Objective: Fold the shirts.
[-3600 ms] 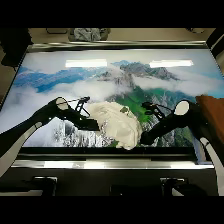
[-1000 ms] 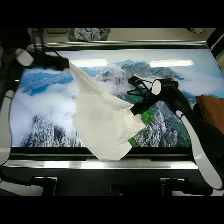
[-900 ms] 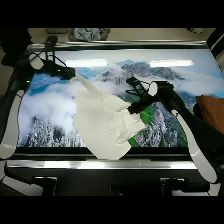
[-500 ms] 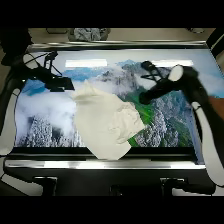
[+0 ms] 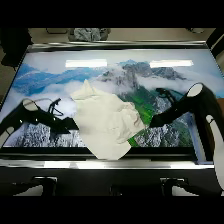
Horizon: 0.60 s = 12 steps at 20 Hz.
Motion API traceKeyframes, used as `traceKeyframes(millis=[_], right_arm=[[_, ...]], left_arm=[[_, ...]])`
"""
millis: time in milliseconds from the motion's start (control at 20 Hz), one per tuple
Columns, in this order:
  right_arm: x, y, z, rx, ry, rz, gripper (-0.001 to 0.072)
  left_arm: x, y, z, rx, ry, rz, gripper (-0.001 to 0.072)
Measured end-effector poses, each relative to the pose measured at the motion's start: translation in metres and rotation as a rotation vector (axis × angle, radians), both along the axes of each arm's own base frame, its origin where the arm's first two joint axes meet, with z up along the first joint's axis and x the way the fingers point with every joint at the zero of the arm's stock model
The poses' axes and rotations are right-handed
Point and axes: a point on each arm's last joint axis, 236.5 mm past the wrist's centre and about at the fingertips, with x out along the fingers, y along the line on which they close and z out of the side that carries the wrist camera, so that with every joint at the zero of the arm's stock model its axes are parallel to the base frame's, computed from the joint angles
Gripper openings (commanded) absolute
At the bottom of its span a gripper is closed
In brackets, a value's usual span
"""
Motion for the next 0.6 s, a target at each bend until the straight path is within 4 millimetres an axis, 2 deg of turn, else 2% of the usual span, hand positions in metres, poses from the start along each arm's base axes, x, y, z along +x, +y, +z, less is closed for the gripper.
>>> traceKeyframes(millis=[150,200,250,400,450,550,600], right_arm=[[-0.02,0.029,-0.022,0.053,0.029,0.014,0.071],[-0.023,0.039,-0.027,0.072,0.028,0.01,0.071],[-0.024,0.047,-0.033,0.085,0.023,0.0,0.071],[-0.019,0.069,-0.044,0.134,-0.008,-0.061,0.071],[-0.017,0.074,-0.046,0.149,-0.014,-0.085,0.0709],[-0.011,0.081,-0.052,0.171,-0.013,-0.136,0.0709],[-0.008,0.085,-0.055,0.182,-0.006,-0.162,0.0709]], left_arm=[[-0.028,-0.02,-0.022,-0.032,0.027,0.019,0.0703],[-0.031,-0.026,-0.026,-0.034,0.022,0.023,0.063],[-0.033,-0.031,-0.03,-0.035,0.014,0.028,0.0591],[-0.033,-0.047,-0.037,-0.04,0.02,0.08,0.0583],[-0.032,-0.051,-0.04,-0.038,0.021,0.091,0.0455],[-0.029,-0.054,-0.048,-0.025,0.023,0.113,0.0281],[-0.027,-0.055,-0.051,-0.02,0.017,0.122,0.0157]])
